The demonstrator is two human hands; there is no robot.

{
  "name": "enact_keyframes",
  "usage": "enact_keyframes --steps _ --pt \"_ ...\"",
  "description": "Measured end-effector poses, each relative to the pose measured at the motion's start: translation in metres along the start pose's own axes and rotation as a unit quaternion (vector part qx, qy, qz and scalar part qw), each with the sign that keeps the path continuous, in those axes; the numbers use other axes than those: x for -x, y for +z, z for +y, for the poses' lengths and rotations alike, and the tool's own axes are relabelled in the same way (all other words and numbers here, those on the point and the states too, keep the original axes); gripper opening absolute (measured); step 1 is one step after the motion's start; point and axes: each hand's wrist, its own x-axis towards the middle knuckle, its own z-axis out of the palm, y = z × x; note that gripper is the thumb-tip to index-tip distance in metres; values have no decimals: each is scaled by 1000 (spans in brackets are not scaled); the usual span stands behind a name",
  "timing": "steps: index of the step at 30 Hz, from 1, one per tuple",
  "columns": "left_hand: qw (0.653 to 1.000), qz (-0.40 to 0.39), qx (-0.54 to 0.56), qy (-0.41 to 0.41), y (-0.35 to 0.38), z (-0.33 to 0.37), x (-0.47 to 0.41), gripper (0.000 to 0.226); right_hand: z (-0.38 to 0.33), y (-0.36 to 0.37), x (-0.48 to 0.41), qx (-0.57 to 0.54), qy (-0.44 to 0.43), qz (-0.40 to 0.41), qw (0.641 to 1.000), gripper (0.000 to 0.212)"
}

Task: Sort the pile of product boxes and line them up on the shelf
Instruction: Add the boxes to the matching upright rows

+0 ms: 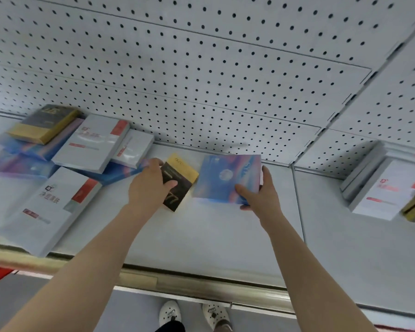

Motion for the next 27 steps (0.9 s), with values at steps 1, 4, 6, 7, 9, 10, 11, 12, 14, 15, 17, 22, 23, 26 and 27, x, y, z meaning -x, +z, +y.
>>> enact_keyframes --steps 1,4,6,7,9,10,11,12,14,15,17,22,23,26,27 --pt "998 -18 59 -18 -2 -1 1 49 -1 0 3 -21 12 19 1000 76" --pt "980 -58 178 -61 -8 1 8 42 -3 -8 12 -37 12 79 996 42" --pt "975 -67 204 -61 -9 7 16 36 -2 -21 21 -26 -8 107 994 30" --pt "971 -67 221 -61 -9 12 20 35 -1 -28 27 -15 -21 124 992 26" --pt "957 -69 271 -74 -8 25 30 34 1 -46 42 15 -58 160 985 21" --pt "950 -71 294 -75 -7 32 36 33 2 -57 50 33 -75 176 981 19" --pt "944 -75 313 -70 -5 40 42 31 2 -68 59 48 -91 191 976 18" --pt "939 -78 329 -59 -3 49 49 29 3 -80 67 58 -103 206 971 17" --pt "931 -81 355 -31 3 67 63 23 7 -106 82 70 -118 234 962 13" --pt "928 -84 363 -18 7 78 71 21 10 -120 89 73 -123 246 959 12" --pt "923 -97 372 6 17 101 89 23 17 -149 106 78 -128 261 954 14" --pt "915 -140 372 71 49 174 142 40 46 -233 147 77 -129 281 948 25" --pt "915 -144 370 79 57 190 155 44 53 -251 155 80 -127 286 947 26" --pt "919 -144 356 89 81 238 193 50 76 -308 178 91 -121 302 941 21" --pt "919 -143 355 95 90 255 206 51 84 -328 185 95 -120 307 939 19"
